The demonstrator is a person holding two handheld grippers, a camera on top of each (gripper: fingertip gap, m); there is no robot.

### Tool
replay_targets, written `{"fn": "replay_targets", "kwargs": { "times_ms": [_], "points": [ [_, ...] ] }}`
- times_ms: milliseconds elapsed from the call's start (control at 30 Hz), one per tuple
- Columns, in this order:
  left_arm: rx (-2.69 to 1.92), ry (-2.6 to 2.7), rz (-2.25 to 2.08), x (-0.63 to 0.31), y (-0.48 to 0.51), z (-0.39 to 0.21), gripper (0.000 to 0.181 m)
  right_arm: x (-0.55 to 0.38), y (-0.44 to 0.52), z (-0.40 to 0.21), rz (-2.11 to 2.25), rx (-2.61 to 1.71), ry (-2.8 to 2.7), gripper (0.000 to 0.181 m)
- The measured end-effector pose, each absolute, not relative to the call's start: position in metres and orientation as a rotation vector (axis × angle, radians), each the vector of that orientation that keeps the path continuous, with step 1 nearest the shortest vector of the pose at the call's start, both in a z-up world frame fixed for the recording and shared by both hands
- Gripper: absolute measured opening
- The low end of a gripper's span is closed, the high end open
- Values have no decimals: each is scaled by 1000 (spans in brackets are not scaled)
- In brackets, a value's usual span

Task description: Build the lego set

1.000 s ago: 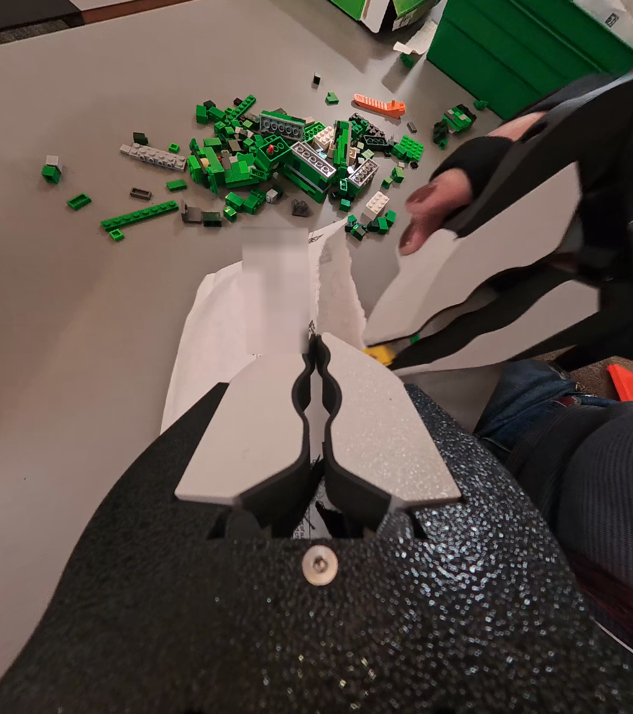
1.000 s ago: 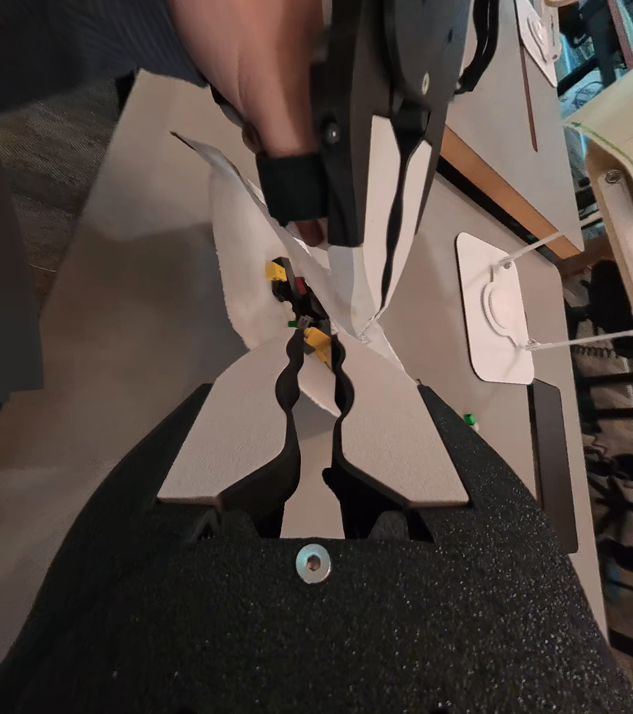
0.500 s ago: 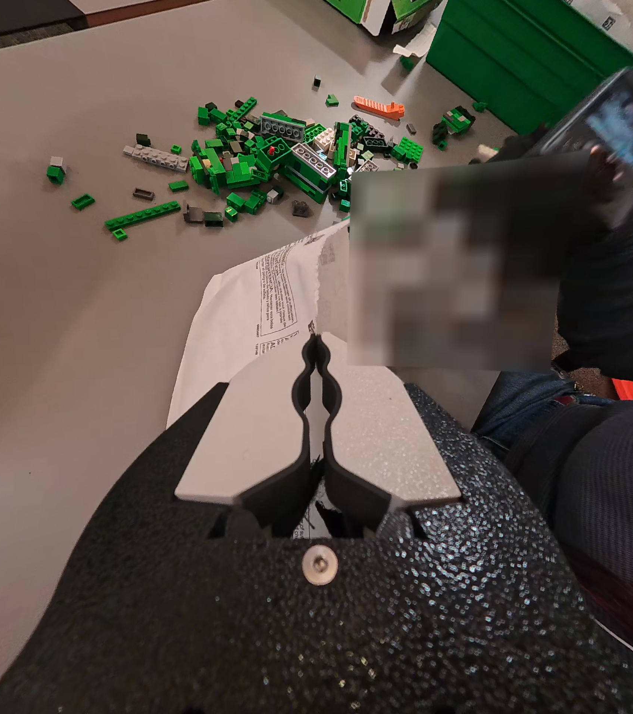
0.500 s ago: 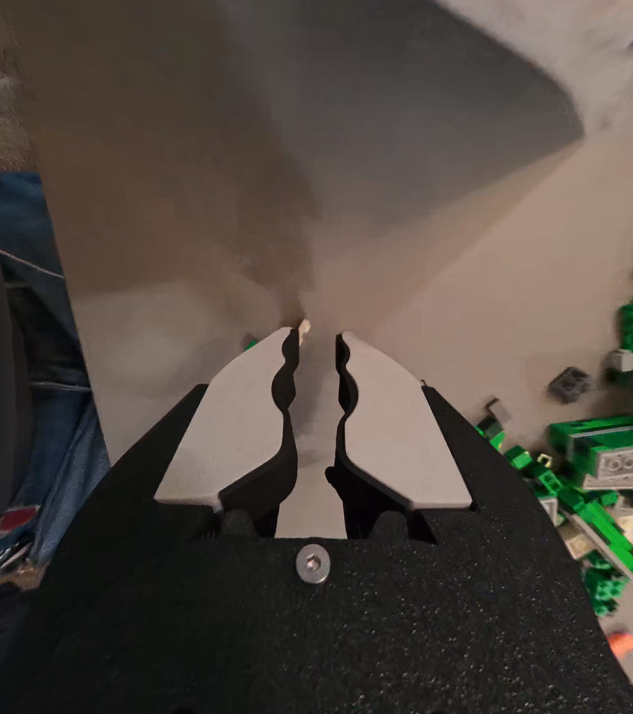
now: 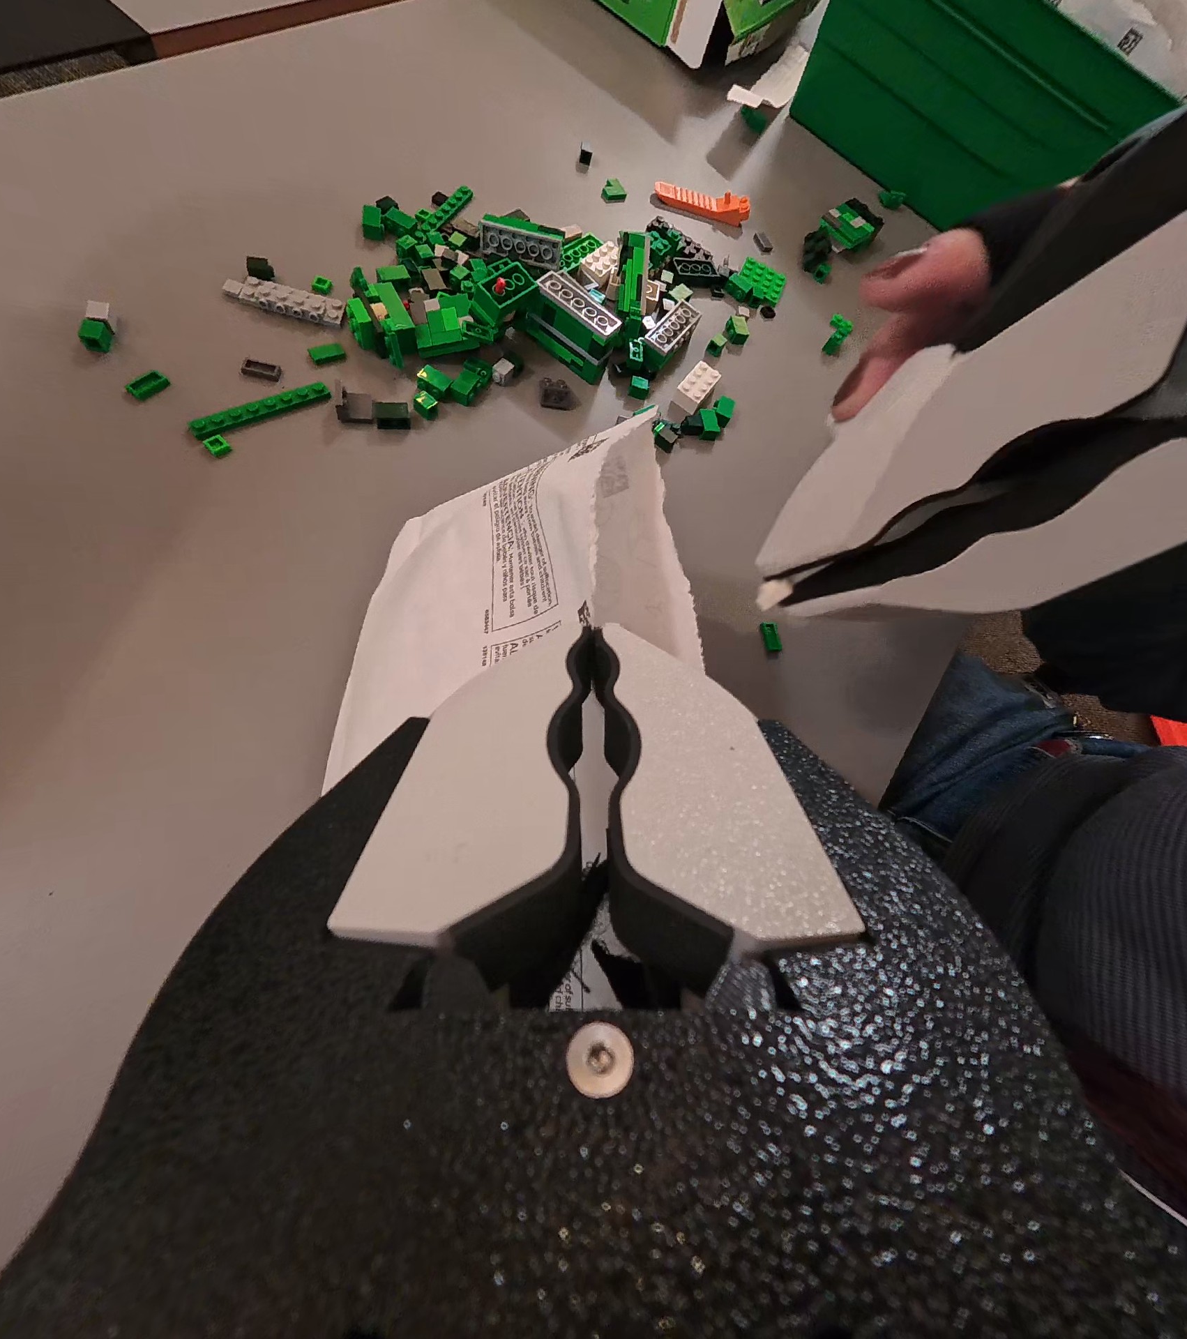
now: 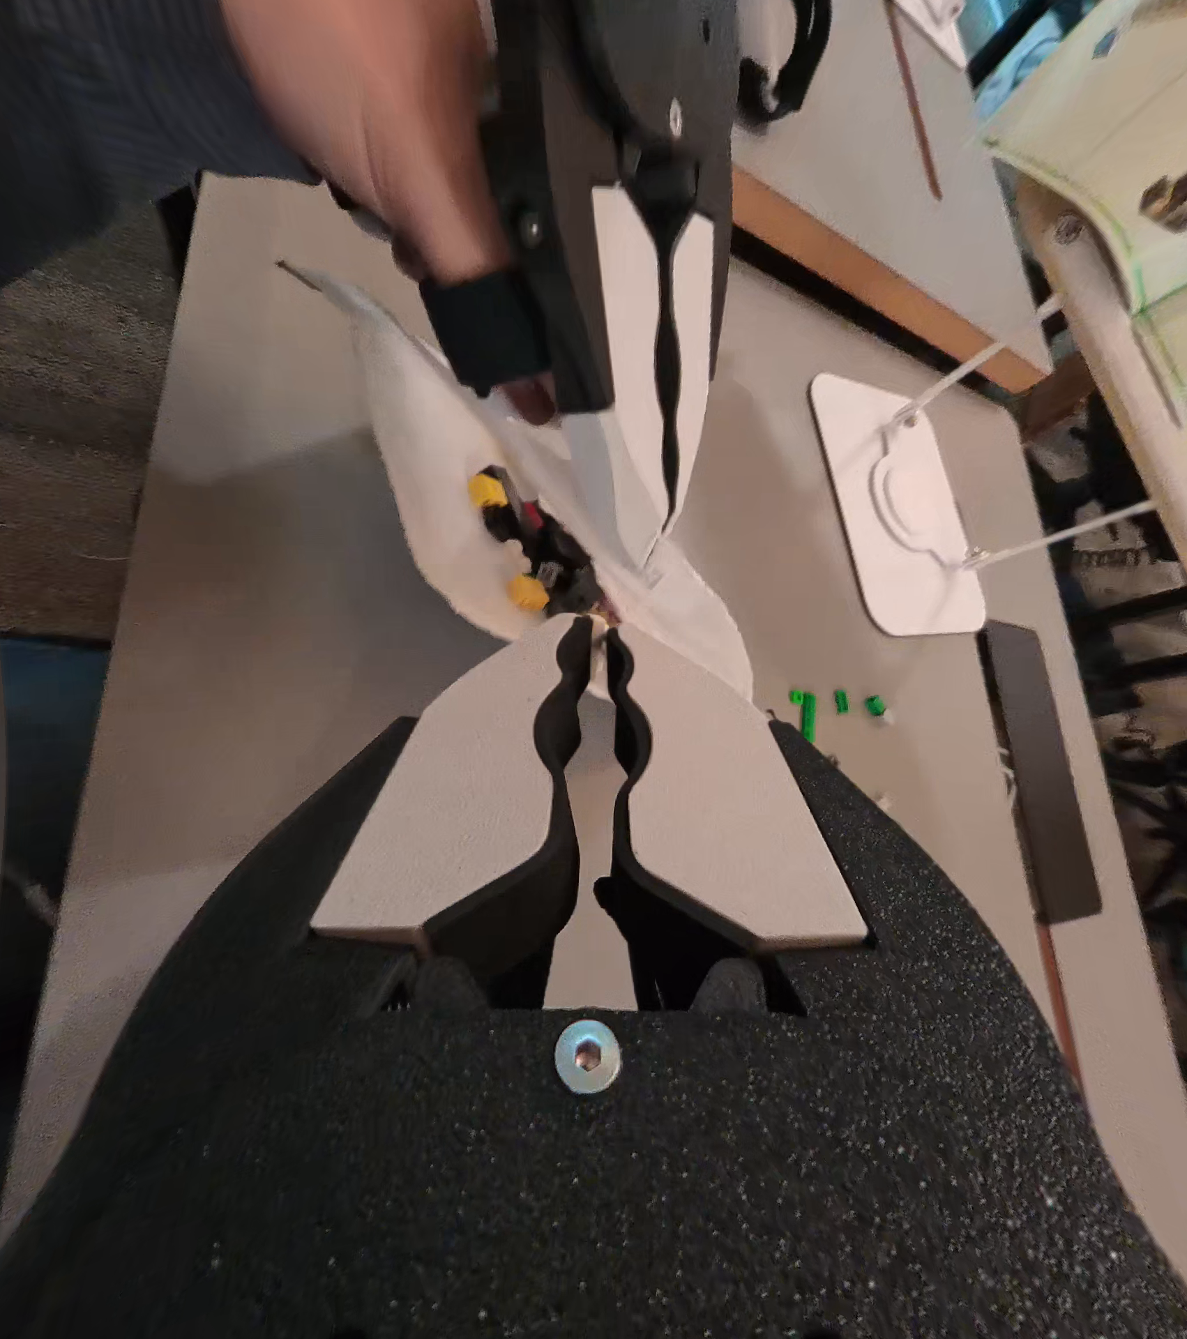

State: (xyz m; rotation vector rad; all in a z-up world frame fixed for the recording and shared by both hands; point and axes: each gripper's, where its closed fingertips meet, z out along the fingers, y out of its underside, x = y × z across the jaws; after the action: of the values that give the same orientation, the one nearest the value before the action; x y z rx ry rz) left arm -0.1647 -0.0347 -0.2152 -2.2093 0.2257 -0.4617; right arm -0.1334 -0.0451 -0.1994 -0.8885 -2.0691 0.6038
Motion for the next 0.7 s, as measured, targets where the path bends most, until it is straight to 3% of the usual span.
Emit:
{"fn": "replay_targets", "kwargs": {
  "times_ms": [33,100,167,233,333,467,700],
  "points": [
    [-2209,224,-462,-165,-35,-215,0,-139,-46,-203,590,-889,-2070,5],
    [-2207,224,-462,-165,-36,-214,0,-149,-47,-214,582,-892,-2075,5],
    [-2204,221,-460,-166,-36,-214,0,-151,-45,-225,564,-923,-2097,31],
    [-2207,220,-461,-167,-36,-214,0,-141,-42,-224,584,-934,-2091,41],
    [-2210,217,-462,-167,-36,-215,0,-106,-29,-230,589,-1053,-2137,37],
    [-2212,218,-462,-167,-36,-216,0,-51,-20,-287,556,-1290,-2392,28],
    [-2219,230,-462,-164,-36,-216,0,-30,-21,-327,512,-1274,-2577,29]
  ]
}}
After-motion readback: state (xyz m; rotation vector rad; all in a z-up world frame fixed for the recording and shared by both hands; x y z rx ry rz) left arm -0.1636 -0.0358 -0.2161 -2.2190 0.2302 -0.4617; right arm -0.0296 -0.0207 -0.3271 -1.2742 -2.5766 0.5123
